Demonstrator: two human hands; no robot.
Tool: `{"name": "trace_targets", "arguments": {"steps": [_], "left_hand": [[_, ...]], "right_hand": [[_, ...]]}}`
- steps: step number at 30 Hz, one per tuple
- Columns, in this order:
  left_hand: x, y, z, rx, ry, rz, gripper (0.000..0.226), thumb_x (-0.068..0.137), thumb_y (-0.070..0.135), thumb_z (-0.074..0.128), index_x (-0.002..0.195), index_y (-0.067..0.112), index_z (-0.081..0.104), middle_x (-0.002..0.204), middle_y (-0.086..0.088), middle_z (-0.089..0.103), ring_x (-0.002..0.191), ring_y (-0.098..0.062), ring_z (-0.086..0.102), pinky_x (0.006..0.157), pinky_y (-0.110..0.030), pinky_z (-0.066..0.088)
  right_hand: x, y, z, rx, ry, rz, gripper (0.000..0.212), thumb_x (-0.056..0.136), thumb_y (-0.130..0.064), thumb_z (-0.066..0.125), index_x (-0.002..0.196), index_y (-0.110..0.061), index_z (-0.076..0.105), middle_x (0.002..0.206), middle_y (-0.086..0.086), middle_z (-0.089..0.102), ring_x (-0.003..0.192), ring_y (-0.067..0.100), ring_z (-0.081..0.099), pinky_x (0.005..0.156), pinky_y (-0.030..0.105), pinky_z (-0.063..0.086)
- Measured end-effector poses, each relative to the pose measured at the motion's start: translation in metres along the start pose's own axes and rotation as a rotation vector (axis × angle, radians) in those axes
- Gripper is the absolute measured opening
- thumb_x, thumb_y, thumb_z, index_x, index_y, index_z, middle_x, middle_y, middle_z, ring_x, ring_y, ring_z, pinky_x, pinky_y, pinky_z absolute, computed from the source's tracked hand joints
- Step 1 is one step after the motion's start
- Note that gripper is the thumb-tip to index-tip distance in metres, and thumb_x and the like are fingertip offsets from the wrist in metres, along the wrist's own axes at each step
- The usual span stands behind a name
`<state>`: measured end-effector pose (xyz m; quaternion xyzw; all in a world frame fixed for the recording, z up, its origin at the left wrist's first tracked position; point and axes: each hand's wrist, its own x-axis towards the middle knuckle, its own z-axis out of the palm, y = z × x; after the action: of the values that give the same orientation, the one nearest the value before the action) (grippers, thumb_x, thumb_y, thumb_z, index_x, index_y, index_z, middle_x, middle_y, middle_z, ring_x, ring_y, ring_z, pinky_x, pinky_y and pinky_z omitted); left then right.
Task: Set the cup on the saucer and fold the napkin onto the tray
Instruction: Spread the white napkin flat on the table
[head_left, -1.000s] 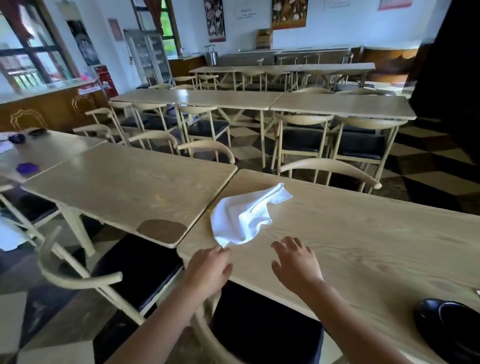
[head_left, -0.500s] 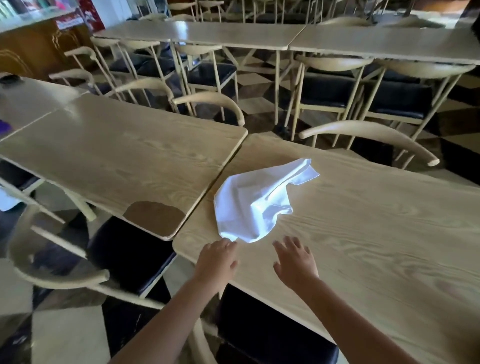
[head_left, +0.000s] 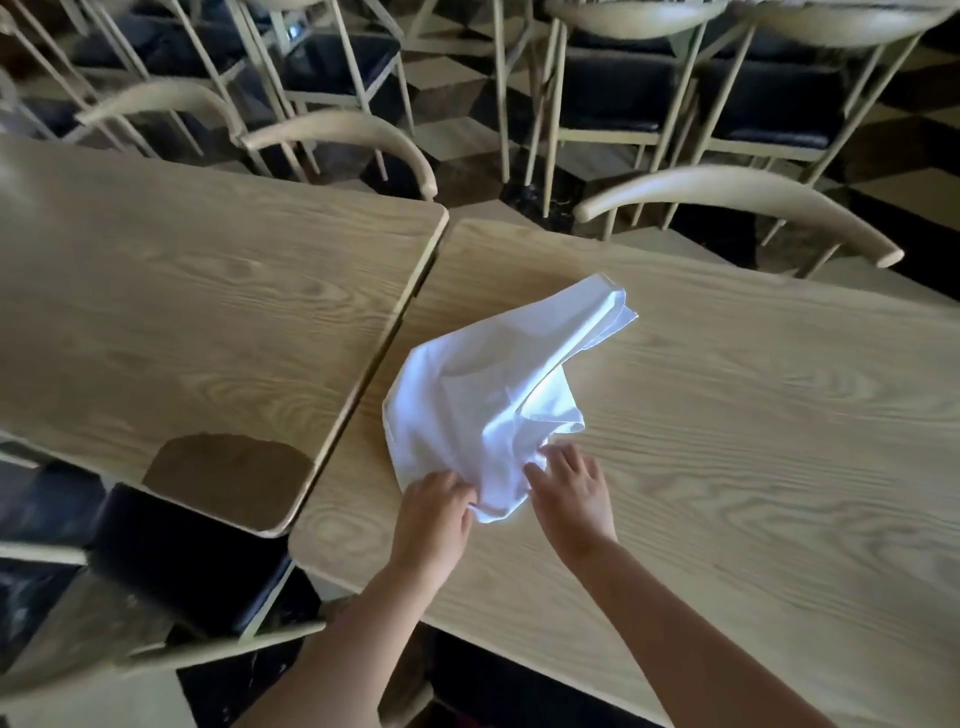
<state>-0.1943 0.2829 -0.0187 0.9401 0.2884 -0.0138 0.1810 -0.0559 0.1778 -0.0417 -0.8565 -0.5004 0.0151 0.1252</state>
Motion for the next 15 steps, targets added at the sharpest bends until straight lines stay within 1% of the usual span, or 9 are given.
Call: {"name": "trace_targets", "arguments": {"steps": [3,5,7,9,10,12,13,14,15], "left_hand": [[0.002,0.004,-0.013,-0.200,0.040,-0.066,0.006,0.079,0.005,0.060,0.079,0.010,0.064,0.078,-0.004,0.069,0.077,-0.024,0.064,0.067,-0.031,0.048],[0.002,0.007,-0.029,-0.294,0.035,-0.102,0.008,0.085,0.006,0.054,0.084,0.007,0.061,0.082,-0.004,0.069,0.081,-0.022,0.064,0.069,-0.032,0.048],[0.001,0.011,-0.048,-0.343,0.039,-0.085,0.008,0.087,0.006,0.049,0.086,0.006,0.058,0.083,-0.005,0.067,0.082,-0.022,0.063,0.071,-0.032,0.048],[-0.001,0.019,-0.072,-0.349,0.030,-0.048,0.009,0.090,0.007,0.046,0.090,0.006,0.054,0.082,-0.004,0.061,0.079,-0.020,0.058,0.066,-0.025,0.040],[-0.003,0.023,-0.084,-0.349,0.032,-0.033,0.009,0.092,0.008,0.044,0.092,0.006,0.053,0.080,0.000,0.056,0.076,-0.019,0.054,0.062,-0.022,0.034],[-0.004,0.028,-0.105,-0.353,0.054,-0.023,0.010,0.092,0.008,0.042,0.094,0.004,0.051,0.072,0.006,0.047,0.072,-0.021,0.049,0.059,-0.022,0.026],[-0.004,0.029,-0.115,-0.359,0.057,-0.032,0.011,0.091,0.008,0.043,0.096,0.003,0.052,0.073,0.007,0.048,0.074,-0.022,0.050,0.059,-0.023,0.025],[-0.004,0.030,-0.125,-0.368,0.042,-0.043,0.018,0.088,0.014,0.045,0.099,0.002,0.052,0.079,0.006,0.050,0.078,-0.021,0.052,0.061,-0.024,0.028],[-0.004,0.032,-0.135,-0.373,0.031,-0.033,0.032,0.082,0.027,0.046,0.102,0.002,0.053,0.087,0.005,0.052,0.083,-0.019,0.053,0.065,-0.027,0.032]], "right_hand": [[0.000,0.002,0.000,0.040,0.057,-0.028,0.035,0.038,-0.001,0.078,0.065,-0.017,0.061,0.077,0.006,0.062,0.084,0.023,0.042,0.058,0.032,0.048],[-0.005,0.004,-0.002,0.077,0.068,-0.051,0.033,0.040,-0.004,0.081,0.063,-0.018,0.061,0.076,0.005,0.061,0.083,0.023,0.040,0.055,0.034,0.049],[-0.013,0.000,-0.008,0.139,0.058,-0.068,0.026,0.047,-0.008,0.080,0.061,-0.020,0.061,0.077,0.002,0.062,0.085,0.021,0.042,0.060,0.034,0.050],[-0.019,-0.006,-0.019,0.230,0.041,0.006,0.014,0.060,-0.014,0.072,0.063,-0.021,0.061,0.074,-0.003,0.064,0.086,0.019,0.051,0.072,0.031,0.045],[-0.021,-0.010,-0.028,0.299,0.057,0.068,0.005,0.067,-0.018,0.064,0.066,-0.020,0.060,0.071,-0.004,0.064,0.082,0.020,0.056,0.075,0.027,0.040],[-0.021,-0.018,-0.056,0.487,0.118,0.199,0.008,0.075,-0.021,0.053,0.071,-0.017,0.058,0.068,-0.006,0.063,0.070,0.020,0.060,0.070,0.026,0.039],[-0.019,-0.020,-0.073,0.586,0.136,0.259,0.007,0.079,-0.018,0.054,0.072,-0.016,0.057,0.068,-0.007,0.063,0.069,0.016,0.060,0.067,0.022,0.041],[-0.018,-0.022,-0.092,0.647,0.155,0.295,0.010,0.081,-0.013,0.057,0.072,-0.017,0.056,0.069,-0.008,0.062,0.068,0.008,0.059,0.064,0.016,0.040],[-0.016,-0.023,-0.111,0.657,0.193,0.298,0.014,0.081,-0.009,0.060,0.071,-0.019,0.056,0.068,-0.009,0.062,0.067,0.005,0.058,0.063,0.011,0.039]]}}
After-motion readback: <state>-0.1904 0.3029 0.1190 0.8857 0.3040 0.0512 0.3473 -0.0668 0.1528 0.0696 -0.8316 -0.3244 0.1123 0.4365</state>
